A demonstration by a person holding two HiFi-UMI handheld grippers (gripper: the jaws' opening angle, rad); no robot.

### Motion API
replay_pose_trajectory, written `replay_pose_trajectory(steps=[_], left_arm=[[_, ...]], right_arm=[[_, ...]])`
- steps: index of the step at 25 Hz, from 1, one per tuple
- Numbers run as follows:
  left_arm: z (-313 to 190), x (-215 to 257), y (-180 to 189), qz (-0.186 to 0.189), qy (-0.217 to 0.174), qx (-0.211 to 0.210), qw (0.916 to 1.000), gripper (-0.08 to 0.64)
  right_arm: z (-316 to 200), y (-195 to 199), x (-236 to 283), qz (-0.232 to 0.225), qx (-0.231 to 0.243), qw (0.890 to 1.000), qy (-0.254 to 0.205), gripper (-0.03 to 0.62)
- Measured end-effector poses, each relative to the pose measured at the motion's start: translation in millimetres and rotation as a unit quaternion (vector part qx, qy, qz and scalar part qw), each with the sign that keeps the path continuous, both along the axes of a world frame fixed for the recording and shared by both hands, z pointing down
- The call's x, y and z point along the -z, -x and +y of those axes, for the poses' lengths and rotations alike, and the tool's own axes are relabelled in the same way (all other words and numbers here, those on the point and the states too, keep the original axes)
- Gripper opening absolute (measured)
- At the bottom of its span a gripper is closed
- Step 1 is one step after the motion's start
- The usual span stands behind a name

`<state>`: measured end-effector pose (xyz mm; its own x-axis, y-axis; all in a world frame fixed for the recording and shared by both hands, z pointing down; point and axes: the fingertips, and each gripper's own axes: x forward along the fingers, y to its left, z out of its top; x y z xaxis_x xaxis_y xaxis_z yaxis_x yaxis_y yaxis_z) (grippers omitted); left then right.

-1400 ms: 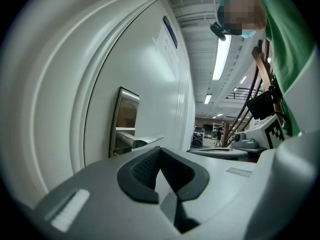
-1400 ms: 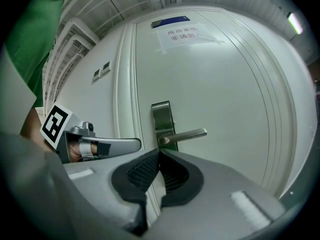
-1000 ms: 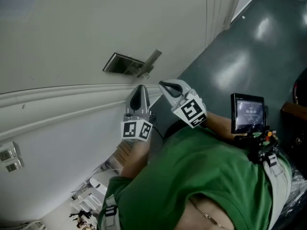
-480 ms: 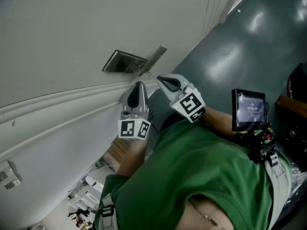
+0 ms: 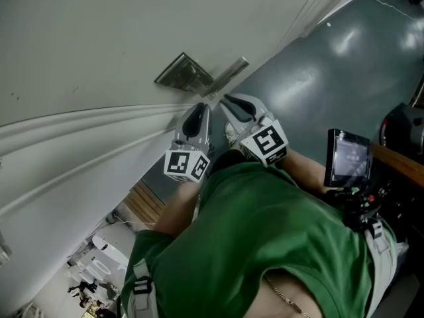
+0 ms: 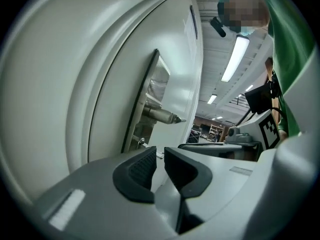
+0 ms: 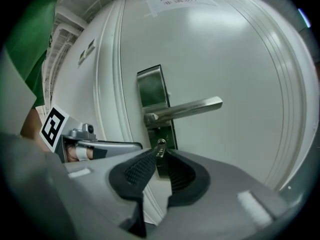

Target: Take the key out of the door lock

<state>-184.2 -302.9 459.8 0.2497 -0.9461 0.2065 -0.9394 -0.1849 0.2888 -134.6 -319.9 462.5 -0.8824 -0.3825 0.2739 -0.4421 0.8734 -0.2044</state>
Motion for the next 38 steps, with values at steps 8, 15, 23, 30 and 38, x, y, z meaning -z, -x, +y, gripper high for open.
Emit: replay_pose_trajectory(steps=[8, 15, 23, 30, 38], left_arm=[[-16.3, -29.4, -10.3, 0.096, 0.031, -0.027, 0.9945, 0.179], [-36.8, -35.7, -9.1, 0.195, 0.040, -0.018, 0.9797, 0.181], [-53.6, -38.6, -3.9, 0.302, 0.027, -0.006, 0.9528, 0.126], [-52.3, -50.4, -27.0, 0.382, 0.024, -0.012, 0.9238, 0.090], [-54.5, -51.1, -32.8, 0.457, 0.030, -0.024, 0.8888, 0.063]], right_arm=[[-6.8, -6.7, -6.1, 0.026, -0.014, 1.000, -0.006, 0.051], [-13.0, -17.5, 20.5, 0.046, -0.038, 0.994, -0.096, 0.051], [-25.3, -21.0, 56.2, 0.087, -0.017, 0.964, -0.250, 0.052], [-23.6, -30.7, 67.0, 0.077, 0.055, 0.944, -0.317, 0.172], [-23.1, -19.7, 51.3, 0.152, 0.136, 0.903, -0.378, 0.212]])
